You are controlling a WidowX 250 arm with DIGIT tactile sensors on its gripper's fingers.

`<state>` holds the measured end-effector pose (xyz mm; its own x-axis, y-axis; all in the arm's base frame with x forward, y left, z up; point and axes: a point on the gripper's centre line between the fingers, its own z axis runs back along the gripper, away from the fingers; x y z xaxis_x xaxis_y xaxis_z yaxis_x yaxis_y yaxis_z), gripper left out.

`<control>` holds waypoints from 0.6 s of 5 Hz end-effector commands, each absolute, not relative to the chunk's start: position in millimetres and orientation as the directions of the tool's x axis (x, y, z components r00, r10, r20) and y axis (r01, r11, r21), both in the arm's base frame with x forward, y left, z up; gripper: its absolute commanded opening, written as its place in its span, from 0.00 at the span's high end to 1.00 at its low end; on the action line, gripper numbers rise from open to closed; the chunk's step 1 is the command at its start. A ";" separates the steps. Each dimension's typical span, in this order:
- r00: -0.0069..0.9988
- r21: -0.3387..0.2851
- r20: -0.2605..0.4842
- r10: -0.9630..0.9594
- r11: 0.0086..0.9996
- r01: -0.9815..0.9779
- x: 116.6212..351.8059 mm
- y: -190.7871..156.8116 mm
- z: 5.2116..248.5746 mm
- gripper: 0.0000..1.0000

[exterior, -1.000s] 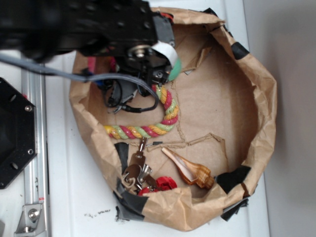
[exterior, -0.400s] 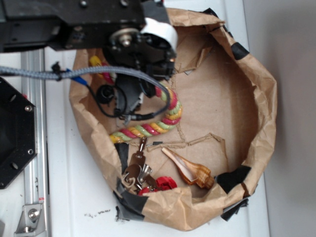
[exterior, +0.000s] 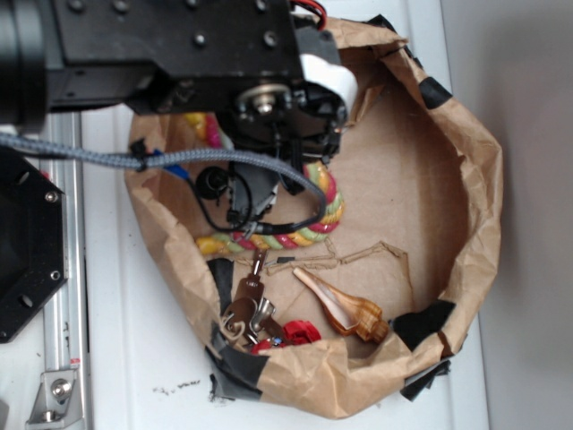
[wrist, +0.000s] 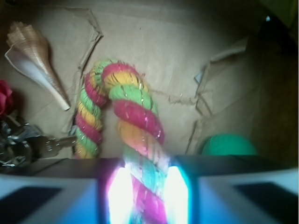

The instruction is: Grab the multicolored rope.

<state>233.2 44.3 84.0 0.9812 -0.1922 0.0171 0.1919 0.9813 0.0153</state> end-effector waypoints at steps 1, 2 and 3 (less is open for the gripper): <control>0.973 0.045 0.016 -0.229 0.973 0.228 234.3 37.4 69.7 0.00; 0.981 0.010 0.063 -0.185 0.983 0.185 233.5 37.6 70.1 0.49; 0.983 0.036 0.057 -0.173 0.985 0.171 236.6 37.5 65.5 1.00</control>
<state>230.7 49.5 63.0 0.9864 -0.1600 0.0369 0.1590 0.9869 0.0283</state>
